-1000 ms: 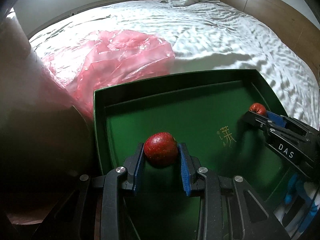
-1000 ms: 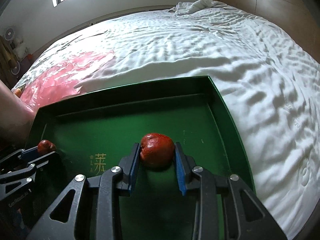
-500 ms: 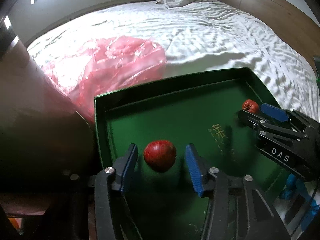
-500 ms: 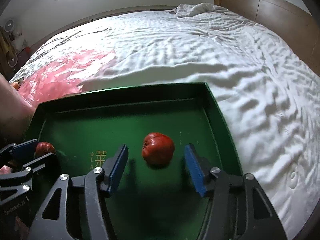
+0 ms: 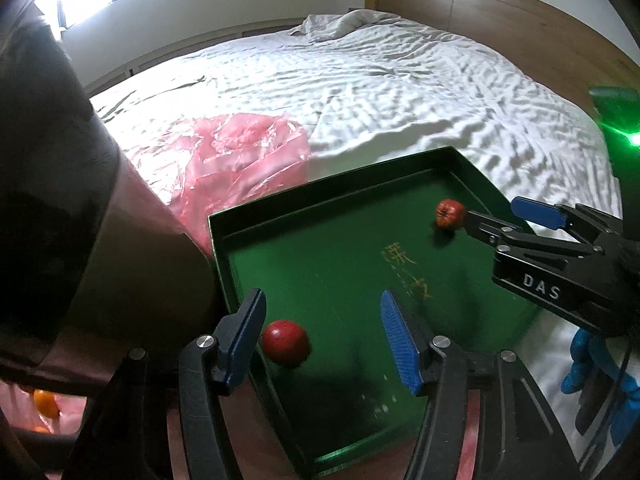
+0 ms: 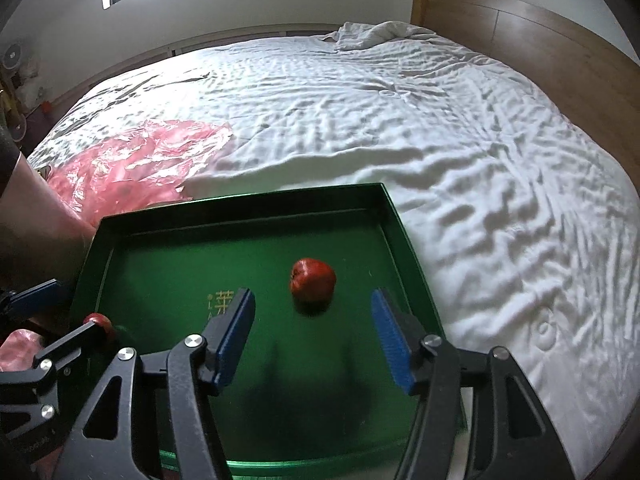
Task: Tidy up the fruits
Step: 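Open the right gripper to drop the apple into the tray, then move the right gripper back to the oranges and grasp one, then carry the orange in the right gripper over the green tray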
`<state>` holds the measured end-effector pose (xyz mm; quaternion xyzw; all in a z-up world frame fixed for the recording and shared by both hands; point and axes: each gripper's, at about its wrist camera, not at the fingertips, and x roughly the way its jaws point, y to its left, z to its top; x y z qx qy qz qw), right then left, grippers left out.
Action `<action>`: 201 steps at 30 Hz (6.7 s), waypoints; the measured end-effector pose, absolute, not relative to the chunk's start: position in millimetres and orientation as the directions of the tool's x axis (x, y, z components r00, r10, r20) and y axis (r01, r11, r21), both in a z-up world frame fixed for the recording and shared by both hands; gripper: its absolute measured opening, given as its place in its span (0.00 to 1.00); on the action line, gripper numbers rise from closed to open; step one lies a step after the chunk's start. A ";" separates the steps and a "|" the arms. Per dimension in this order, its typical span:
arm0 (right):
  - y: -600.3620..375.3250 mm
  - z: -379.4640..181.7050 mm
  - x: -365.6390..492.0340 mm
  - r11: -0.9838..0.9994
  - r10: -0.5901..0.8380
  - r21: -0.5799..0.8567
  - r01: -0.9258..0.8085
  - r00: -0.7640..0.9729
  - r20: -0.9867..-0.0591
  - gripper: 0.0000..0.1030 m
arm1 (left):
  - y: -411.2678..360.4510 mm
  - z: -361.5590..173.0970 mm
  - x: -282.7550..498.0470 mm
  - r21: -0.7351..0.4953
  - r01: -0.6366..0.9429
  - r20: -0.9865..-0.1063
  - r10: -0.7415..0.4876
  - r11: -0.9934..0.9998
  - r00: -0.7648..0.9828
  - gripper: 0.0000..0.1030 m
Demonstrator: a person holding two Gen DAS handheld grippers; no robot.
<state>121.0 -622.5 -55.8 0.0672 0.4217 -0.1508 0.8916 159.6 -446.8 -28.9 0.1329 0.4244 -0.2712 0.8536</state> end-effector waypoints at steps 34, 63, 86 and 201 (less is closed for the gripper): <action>-490.0 -25.1 59.6 0.973 -0.122 0.024 0.230 0.598 -0.792 1.00 | -312.9 -0.7 84.3 0.007 0.622 -0.774 -0.389 0.783 0.499 0.53; -241.5 -35.9 98.6 0.958 0.273 0.179 -0.222 0.533 -0.801 1.00 | -32.8 -29.3 120.7 0.055 0.158 -0.838 -0.040 0.986 0.544 0.53; -132.2 -84.2 158.7 0.898 0.320 0.132 -0.420 0.418 -0.850 0.88 | 41.1 -86.0 165.8 -0.035 -0.002 -0.888 -0.030 0.999 0.458 0.53; -646.3 -99.3 101.5 0.958 -0.034 0.136 0.254 0.568 -0.822 0.76 | -447.4 -80.6 138.7 -0.048 0.572 -0.888 -0.297 0.819 0.352 0.35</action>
